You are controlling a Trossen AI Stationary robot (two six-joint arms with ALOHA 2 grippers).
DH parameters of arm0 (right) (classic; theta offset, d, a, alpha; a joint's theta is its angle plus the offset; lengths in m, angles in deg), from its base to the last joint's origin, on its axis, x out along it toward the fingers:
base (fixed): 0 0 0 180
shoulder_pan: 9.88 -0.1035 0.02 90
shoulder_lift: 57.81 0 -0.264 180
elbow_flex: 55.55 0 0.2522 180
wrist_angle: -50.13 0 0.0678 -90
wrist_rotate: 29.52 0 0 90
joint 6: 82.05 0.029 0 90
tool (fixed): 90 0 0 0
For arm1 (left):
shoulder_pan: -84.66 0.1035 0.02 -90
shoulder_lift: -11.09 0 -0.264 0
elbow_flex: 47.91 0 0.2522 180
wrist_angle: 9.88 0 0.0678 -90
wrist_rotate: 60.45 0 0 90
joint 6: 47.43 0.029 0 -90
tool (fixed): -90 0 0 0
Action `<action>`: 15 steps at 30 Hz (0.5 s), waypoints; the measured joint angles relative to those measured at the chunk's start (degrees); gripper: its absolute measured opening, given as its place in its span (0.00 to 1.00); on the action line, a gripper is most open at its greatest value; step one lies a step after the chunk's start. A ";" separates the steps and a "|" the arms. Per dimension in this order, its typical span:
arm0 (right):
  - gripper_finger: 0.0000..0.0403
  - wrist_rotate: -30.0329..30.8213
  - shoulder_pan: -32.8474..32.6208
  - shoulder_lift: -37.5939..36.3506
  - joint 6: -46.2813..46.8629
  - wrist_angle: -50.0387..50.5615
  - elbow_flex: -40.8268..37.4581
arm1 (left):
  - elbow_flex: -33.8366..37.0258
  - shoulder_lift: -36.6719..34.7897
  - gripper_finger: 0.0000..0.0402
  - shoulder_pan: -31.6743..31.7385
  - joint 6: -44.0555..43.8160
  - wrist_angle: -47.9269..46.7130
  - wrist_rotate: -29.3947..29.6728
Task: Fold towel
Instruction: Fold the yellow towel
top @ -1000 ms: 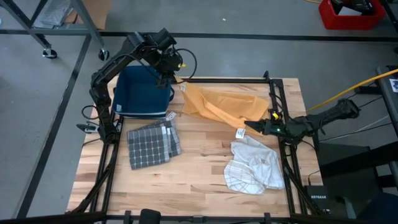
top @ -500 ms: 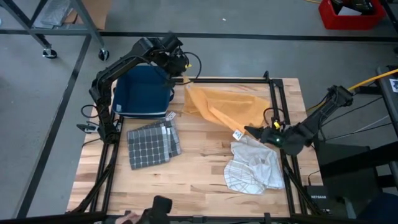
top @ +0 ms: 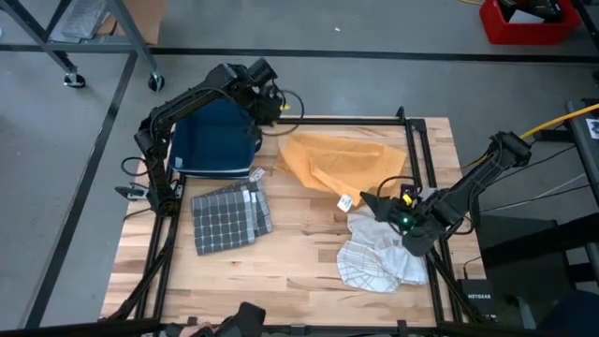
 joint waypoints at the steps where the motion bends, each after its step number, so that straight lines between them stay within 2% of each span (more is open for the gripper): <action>1: 0.00 -0.48 0.00 0.68 0.12 1.56 1.09 | 0.67 0.00 0.00 -0.14 0.49 -0.69 -0.63; 5: 0.00 -1.79 0.00 2.06 4.68 10.97 5.01 | 3.25 -0.12 0.00 -0.34 1.80 -0.96 -0.85; 11: 0.00 -8.25 0.82 3.18 20.02 27.98 6.71 | 4.52 -0.28 0.00 0.37 3.26 1.26 -0.97; 15: 0.00 -16.16 3.15 4.04 28.13 38.39 6.71 | 4.51 -0.28 0.00 1.09 2.10 8.82 -0.99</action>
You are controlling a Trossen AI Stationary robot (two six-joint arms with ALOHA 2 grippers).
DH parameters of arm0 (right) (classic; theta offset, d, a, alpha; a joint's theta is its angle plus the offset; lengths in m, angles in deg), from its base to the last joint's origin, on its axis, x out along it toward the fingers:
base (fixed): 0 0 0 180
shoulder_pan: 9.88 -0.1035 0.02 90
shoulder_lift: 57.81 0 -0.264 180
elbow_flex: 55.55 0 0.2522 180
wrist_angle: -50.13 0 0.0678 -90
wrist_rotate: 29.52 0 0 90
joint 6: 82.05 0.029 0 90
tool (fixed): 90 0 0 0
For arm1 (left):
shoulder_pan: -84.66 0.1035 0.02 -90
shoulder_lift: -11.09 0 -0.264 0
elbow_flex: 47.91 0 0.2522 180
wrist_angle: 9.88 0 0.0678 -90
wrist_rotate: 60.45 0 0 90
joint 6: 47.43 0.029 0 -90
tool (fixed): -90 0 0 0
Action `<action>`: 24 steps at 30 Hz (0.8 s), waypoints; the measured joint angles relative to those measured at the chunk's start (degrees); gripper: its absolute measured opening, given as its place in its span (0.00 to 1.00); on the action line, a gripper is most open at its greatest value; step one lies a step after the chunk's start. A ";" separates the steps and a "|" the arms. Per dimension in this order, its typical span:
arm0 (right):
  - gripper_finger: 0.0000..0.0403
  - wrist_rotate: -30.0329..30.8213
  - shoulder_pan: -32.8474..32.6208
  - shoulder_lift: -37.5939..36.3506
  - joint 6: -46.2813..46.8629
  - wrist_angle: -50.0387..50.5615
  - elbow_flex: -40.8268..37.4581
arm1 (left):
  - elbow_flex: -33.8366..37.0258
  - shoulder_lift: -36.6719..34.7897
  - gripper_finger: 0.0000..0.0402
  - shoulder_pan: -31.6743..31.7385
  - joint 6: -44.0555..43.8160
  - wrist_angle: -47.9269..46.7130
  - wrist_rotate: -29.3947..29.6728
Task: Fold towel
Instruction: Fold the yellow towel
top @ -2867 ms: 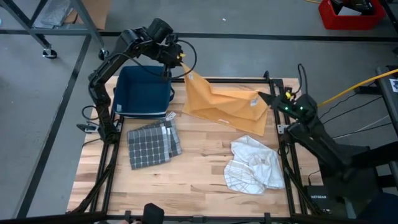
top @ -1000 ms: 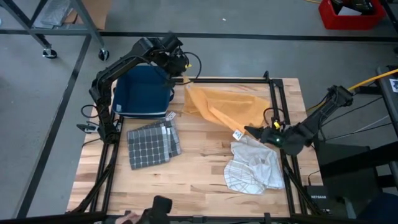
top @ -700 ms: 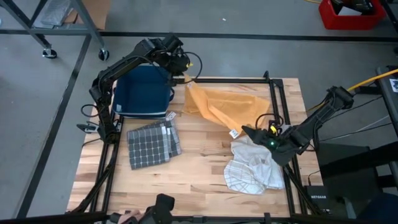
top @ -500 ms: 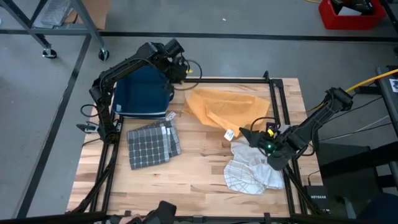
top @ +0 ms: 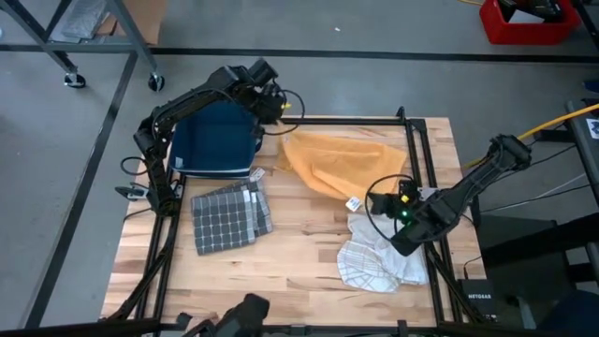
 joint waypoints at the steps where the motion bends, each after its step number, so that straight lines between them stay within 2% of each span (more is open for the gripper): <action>1: 0.00 -2.88 0.51 0.08 1.56 2.48 -0.01 | -0.01 0.00 0.00 0.19 -0.33 1.97 0.01; 4: 0.00 -8.65 1.94 0.05 4.96 8.37 -0.02 | -0.03 0.47 0.00 0.36 -0.85 5.91 -0.13; 11: 0.00 -13.02 6.00 -0.17 5.44 16.47 -0.04 | -0.03 5.86 0.00 0.30 -1.09 6.49 -0.18; 17: 0.00 -13.74 9.94 0.02 4.23 23.99 -0.04 | 0.01 12.66 0.00 0.27 -6.30 8.38 4.22; 24: 0.01 -16.16 14.32 0.02 1.77 30.07 -0.11 | -0.01 14.00 0.00 0.26 -10.17 16.35 7.74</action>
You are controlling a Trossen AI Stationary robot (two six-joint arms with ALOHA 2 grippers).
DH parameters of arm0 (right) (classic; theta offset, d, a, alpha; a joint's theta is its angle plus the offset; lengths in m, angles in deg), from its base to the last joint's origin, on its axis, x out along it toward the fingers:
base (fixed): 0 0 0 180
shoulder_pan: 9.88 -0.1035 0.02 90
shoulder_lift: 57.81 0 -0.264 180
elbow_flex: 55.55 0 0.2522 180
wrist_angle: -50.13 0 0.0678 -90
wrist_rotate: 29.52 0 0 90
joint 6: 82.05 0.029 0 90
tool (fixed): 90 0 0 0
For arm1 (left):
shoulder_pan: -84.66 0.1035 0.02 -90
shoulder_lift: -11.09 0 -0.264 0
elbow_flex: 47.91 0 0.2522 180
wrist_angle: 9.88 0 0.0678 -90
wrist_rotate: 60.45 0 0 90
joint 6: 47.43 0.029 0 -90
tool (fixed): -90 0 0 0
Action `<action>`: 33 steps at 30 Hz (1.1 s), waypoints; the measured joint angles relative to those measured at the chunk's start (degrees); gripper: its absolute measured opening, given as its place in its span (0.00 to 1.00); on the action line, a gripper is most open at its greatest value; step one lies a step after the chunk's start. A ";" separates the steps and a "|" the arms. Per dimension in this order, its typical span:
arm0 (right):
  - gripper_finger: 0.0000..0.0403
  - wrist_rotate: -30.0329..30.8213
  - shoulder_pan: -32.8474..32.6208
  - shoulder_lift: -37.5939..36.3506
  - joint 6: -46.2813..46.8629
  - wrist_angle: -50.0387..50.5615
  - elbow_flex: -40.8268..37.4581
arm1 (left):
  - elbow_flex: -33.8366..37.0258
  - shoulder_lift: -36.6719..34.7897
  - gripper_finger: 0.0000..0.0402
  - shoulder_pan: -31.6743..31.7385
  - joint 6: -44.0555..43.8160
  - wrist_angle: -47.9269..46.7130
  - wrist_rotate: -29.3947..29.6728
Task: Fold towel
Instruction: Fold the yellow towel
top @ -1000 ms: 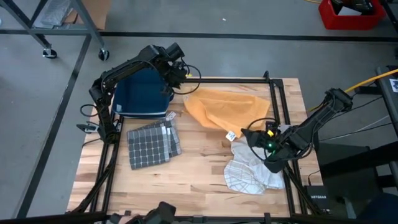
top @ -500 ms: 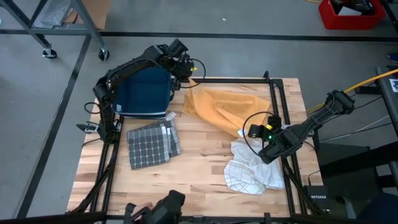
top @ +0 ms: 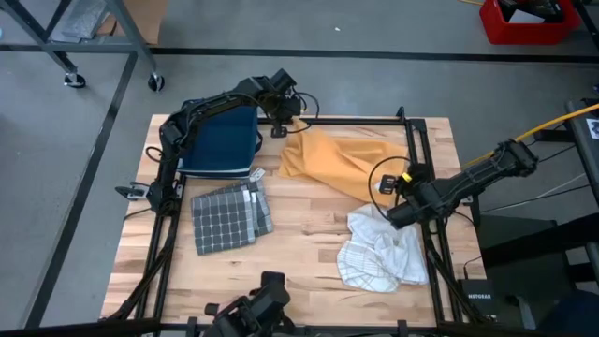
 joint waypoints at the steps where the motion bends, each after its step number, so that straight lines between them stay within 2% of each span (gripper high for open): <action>1: 0.01 0.85 0.71 0.00 -0.45 0.43 0.00 | -0.02 -0.16 0.00 0.06 -1.18 1.02 0.10; 7: 0.01 2.45 6.75 -0.02 -6.92 1.33 -0.27 | -0.02 -0.25 0.00 0.08 -4.05 -1.50 2.67; 12: 0.01 3.86 11.81 -0.02 -13.72 1.37 -0.27 | -0.02 -0.28 0.00 0.03 -2.56 -4.76 5.78; 25: 0.01 4.43 22.21 -0.02 -31.66 -0.03 -0.27 | -0.02 -0.32 0.00 0.36 -2.87 -5.22 5.85; 33: 0.01 6.32 25.44 -0.02 -34.54 -2.49 -0.27 | -0.02 -0.32 0.12 0.38 -4.19 -4.87 6.17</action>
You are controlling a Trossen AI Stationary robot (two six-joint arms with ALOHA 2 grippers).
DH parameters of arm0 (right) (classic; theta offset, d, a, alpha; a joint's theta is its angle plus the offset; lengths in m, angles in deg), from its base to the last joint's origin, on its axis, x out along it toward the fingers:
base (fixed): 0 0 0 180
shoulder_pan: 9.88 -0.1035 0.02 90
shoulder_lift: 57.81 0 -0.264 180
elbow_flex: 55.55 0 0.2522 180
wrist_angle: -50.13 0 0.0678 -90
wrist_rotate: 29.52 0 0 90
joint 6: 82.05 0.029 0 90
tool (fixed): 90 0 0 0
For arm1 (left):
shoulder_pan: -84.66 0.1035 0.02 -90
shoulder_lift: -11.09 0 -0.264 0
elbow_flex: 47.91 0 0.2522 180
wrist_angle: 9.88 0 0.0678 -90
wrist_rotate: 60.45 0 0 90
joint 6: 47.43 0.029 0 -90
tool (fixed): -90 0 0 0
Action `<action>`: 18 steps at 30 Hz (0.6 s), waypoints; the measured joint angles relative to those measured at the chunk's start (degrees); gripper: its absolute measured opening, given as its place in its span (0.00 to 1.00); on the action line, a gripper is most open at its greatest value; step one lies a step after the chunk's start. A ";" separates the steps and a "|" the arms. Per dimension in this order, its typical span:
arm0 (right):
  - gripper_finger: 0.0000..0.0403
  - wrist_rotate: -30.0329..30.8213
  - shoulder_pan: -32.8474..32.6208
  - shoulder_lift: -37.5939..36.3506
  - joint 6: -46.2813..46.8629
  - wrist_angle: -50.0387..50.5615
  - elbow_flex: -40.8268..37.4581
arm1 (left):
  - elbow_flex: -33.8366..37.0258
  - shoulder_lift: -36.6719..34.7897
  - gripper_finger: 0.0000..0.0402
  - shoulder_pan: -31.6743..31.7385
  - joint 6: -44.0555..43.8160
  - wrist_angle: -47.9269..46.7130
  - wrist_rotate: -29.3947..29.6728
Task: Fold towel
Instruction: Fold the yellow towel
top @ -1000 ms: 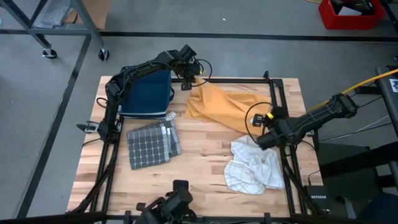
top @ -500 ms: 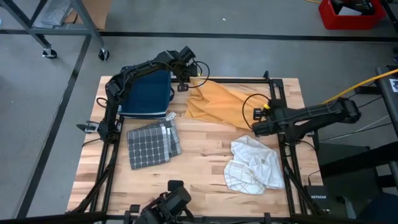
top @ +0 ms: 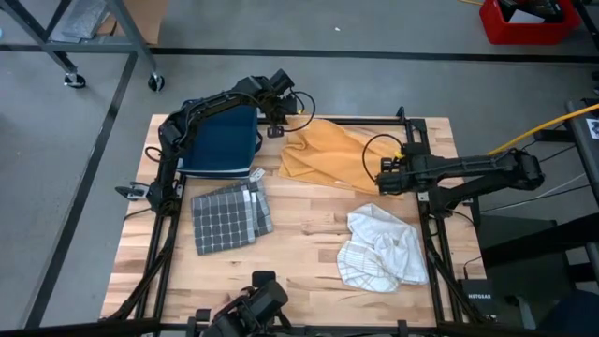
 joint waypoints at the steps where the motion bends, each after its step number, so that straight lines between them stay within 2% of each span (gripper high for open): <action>1: 0.01 0.01 0.01 0.00 -1.53 -0.86 0.00 | 0.00 0.00 0.14 0.00 -0.07 0.27 0.10; 5: 0.07 -0.70 -0.01 0.00 -5.17 -4.22 0.00 | 0.00 0.00 0.24 -0.02 -0.21 0.95 3.96; 10: 0.26 -0.86 -0.01 0.00 -5.45 -4.60 0.00 | 0.00 0.00 0.36 0.04 -1.26 0.36 7.27; 15: 0.44 -0.86 -0.01 0.00 -5.43 -4.40 0.00 | 0.00 -0.02 0.40 0.04 -7.61 -8.17 6.25; 18: 0.51 -1.37 -0.03 0.00 -4.76 -4.96 0.02 | 0.01 -0.02 0.39 0.04 -11.08 -13.42 0.45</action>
